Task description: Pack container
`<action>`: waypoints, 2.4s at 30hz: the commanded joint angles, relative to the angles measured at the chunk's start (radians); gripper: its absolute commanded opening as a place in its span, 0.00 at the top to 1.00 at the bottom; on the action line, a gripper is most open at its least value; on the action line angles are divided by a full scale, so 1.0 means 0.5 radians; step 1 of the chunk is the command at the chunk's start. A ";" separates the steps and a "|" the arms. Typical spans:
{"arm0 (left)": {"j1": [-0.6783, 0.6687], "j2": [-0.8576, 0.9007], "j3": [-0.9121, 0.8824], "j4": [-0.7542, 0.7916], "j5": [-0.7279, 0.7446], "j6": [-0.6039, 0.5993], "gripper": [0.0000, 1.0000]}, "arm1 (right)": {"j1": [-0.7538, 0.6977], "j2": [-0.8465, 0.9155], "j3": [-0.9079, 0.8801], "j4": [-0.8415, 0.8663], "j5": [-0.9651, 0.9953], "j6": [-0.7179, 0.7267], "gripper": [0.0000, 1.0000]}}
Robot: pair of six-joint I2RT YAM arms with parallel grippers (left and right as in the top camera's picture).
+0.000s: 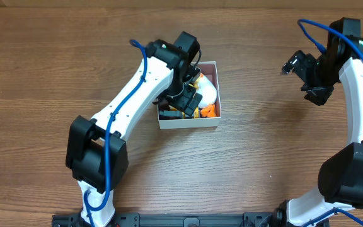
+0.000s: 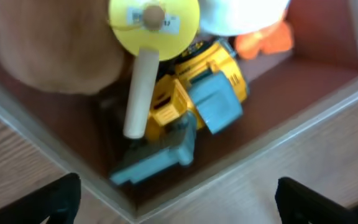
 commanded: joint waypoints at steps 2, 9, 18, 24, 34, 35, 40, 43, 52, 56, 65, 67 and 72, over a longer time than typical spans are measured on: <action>0.088 -0.137 0.475 -0.278 -0.113 -0.042 0.00 | -0.002 -0.024 0.032 0.006 -0.010 0.011 0.00; 0.440 -0.381 0.935 -0.696 -0.330 -0.212 0.00 | -0.002 -0.024 0.032 0.006 -0.010 0.011 0.00; 1.016 -0.856 0.929 -0.698 -0.330 -0.237 0.00 | -0.002 -0.024 0.032 0.006 -0.010 0.011 0.00; 1.137 -0.943 0.929 -0.698 -0.330 -0.238 0.00 | -0.002 -0.024 0.032 0.008 -0.009 0.011 0.00; 1.137 -0.934 0.929 -0.698 -0.330 -0.238 0.00 | 0.269 -0.412 0.032 0.013 -0.009 0.011 0.00; 1.137 -0.934 0.929 -0.698 -0.330 -0.238 0.00 | 0.322 -0.470 0.032 0.013 -0.009 0.011 0.00; 1.137 -0.934 0.929 -0.698 -0.330 -0.238 0.00 | 0.590 -0.795 0.032 0.012 -0.010 0.011 0.00; 1.137 -0.934 0.929 -0.698 -0.330 -0.238 0.00 | 0.654 -0.983 0.031 -0.008 0.040 -0.043 0.00; 1.137 -0.934 0.929 -0.698 -0.329 -0.238 0.00 | 0.411 -1.688 -0.427 0.396 0.661 -0.089 0.00; 1.137 -0.934 0.929 -0.698 -0.329 -0.238 0.00 | 0.323 -2.049 -0.906 0.639 0.787 -0.090 0.00; 1.137 -0.934 0.929 -0.698 -0.330 -0.238 0.00 | 0.312 -2.805 -2.087 1.108 0.736 -0.132 0.00; 1.137 -0.934 0.929 -0.698 -0.330 -0.238 0.00 | 0.312 -2.952 -2.290 1.176 0.721 -0.132 0.00; 1.137 -0.934 0.929 -0.698 -0.330 -0.238 0.00 | 0.312 -3.251 -2.623 1.212 0.719 -0.132 0.00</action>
